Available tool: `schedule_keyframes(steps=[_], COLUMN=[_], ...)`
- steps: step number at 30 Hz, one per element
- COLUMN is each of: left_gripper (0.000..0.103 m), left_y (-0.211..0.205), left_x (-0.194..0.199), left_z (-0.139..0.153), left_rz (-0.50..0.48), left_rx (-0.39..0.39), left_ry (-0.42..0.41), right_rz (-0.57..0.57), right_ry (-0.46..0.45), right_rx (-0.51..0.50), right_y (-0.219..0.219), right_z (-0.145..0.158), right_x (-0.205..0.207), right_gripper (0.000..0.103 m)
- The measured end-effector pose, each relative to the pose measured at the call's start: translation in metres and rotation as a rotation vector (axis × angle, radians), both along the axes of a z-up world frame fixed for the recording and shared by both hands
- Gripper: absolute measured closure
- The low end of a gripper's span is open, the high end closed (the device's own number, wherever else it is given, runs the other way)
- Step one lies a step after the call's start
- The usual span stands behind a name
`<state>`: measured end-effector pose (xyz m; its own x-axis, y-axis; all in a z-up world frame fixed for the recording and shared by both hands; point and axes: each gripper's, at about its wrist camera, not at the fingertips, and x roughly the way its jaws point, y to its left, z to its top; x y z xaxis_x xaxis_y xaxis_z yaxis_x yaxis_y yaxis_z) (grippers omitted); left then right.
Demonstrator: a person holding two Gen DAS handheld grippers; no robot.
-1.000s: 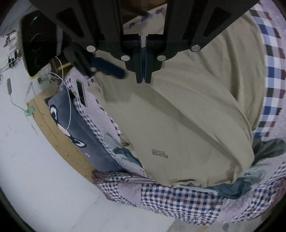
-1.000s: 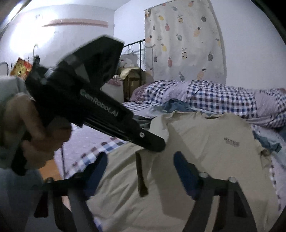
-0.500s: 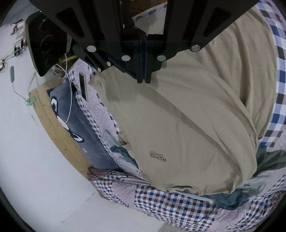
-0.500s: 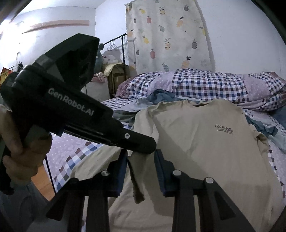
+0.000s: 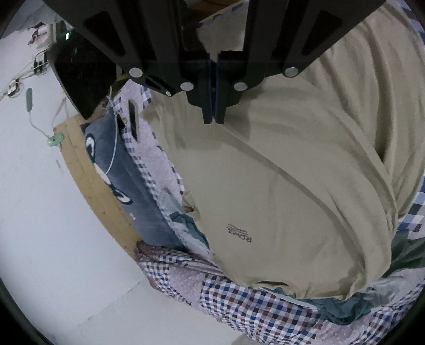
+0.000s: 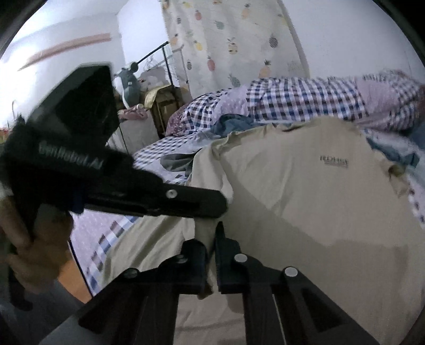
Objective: Fold clothes
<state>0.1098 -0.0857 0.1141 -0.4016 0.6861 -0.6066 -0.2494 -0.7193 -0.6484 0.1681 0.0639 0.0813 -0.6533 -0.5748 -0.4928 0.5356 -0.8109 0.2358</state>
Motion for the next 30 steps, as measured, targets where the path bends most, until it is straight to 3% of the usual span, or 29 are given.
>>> schedule_keyframes(steps=[2,3,7,8,13,16,19,22,27,29,30], left_gripper=[0.100,0.092,0.040,0.038,0.037,0.037,0.037,0.037,0.037,0.041,0.048], left_y=[-0.005,-0.012,-0.051,-0.063,-0.127,-0.142,-0.135,-0.111,-0.109,-0.112,-0.114], left_x=[-0.003,-0.005,-0.007,-0.008,-0.022,-0.035,-0.055,-0.074,-0.109,-0.125,-0.134], left_z=[0.000,0.001,0.004,0.003,-0.026,-0.041,-0.049,-0.051,-0.067,-0.072,-0.074], left_rz=[0.015,0.033,0.141,0.178,0.346,0.395,0.353,0.275,0.233,0.238,0.242], left_rx=[0.015,0.008,-0.062,-0.085,-0.156,-0.217,-0.374,-0.579,-0.694,-0.725,-0.727], left_ry=[0.017,0.033,0.128,0.146,0.130,0.128,0.161,0.251,0.296,0.306,0.302], right_rz=[-0.008,-0.017,-0.081,-0.098,-0.183,-0.210,-0.222,-0.223,-0.233,-0.238,-0.240], right_ry=[-0.031,-0.048,-0.113,-0.122,-0.150,-0.172,-0.181,-0.170,-0.164,-0.165,-0.165], right_rx=[-0.039,-0.060,-0.149,-0.167,-0.219,-0.229,-0.228,-0.207,-0.197,-0.197,-0.195], right_y=[0.012,0.019,0.055,0.064,0.102,0.115,0.124,0.130,0.134,0.136,0.137], right_z=[-0.001,-0.002,-0.004,-0.004,-0.006,-0.007,-0.004,0.007,0.025,0.033,0.037], right_x=[-0.006,-0.010,-0.032,-0.036,-0.059,-0.073,-0.087,-0.106,-0.142,-0.156,-0.162], right_gripper=[0.099,0.099,0.099,0.099,0.099,0.099,0.099,0.099,0.099,0.099,0.099])
